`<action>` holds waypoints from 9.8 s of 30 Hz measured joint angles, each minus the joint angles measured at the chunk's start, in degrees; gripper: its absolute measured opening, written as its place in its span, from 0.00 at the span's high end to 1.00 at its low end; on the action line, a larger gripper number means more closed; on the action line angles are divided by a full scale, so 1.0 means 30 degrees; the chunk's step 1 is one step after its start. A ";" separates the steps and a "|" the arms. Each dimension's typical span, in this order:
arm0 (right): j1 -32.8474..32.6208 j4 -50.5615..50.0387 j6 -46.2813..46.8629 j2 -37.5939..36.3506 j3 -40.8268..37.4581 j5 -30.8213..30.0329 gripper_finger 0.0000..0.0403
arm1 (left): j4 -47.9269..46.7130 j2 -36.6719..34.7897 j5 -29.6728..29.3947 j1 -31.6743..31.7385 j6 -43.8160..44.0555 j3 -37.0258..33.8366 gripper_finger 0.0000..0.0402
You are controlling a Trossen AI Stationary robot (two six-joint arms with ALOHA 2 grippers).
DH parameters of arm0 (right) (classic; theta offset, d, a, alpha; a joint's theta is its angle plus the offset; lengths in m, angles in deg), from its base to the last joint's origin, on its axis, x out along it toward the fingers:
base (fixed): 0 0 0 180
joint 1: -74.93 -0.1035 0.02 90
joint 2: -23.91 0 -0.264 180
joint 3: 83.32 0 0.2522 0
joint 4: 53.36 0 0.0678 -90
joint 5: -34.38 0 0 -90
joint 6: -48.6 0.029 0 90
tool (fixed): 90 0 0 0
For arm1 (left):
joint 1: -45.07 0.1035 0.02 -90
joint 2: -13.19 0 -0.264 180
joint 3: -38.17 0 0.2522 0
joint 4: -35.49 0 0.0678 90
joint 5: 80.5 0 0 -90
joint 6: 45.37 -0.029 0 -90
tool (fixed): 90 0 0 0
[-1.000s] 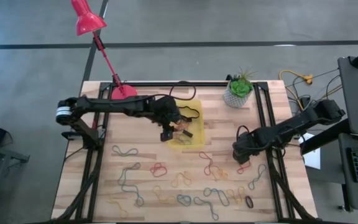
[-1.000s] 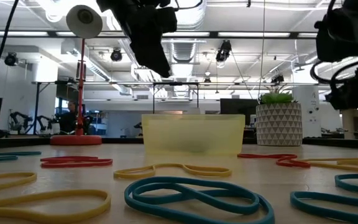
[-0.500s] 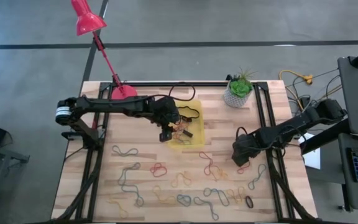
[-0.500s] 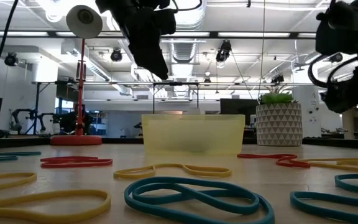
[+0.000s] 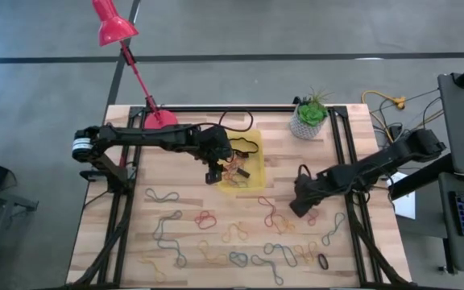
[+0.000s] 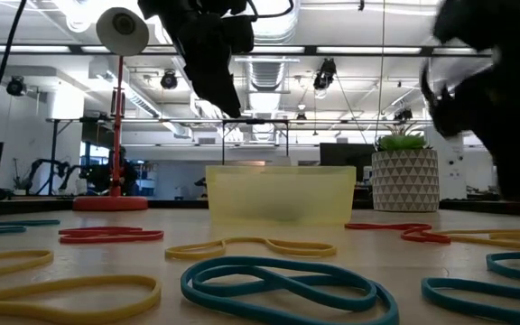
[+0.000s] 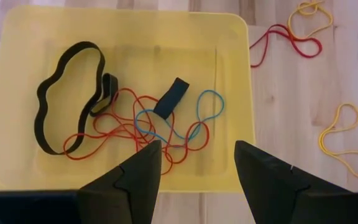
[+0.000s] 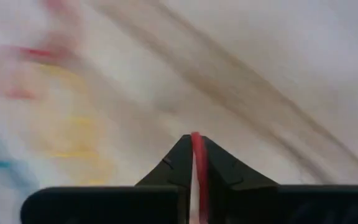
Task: Pick and place rubber bands into bin
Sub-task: Put the red rubber band into the yellow bin, then put the blue rubber band into the yellow bin
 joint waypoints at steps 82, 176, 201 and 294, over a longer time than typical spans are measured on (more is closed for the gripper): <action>0.1199 -0.7724 -0.9310 1.0994 1.9765 -0.5939 0.47 | 0.3611 -0.3045 -0.2424 -0.5675 0.7454 -1.2105 1.00; -1.2972 -0.6290 -1.1173 0.4626 0.3020 0.2941 0.52 | 0.3194 -0.0066 -0.3877 -0.3249 0.5098 -0.1333 0.47; -1.2835 -0.7428 -0.6391 0.4705 0.2940 -0.1009 0.85 | 0.3246 -0.0066 -0.3236 -0.3257 0.5632 -0.1341 0.47; -1.2841 -0.1968 -0.2044 0.4663 0.1347 -0.0934 0.98 | 0.3243 -0.0058 -0.3221 -0.3235 0.5464 -0.1421 0.48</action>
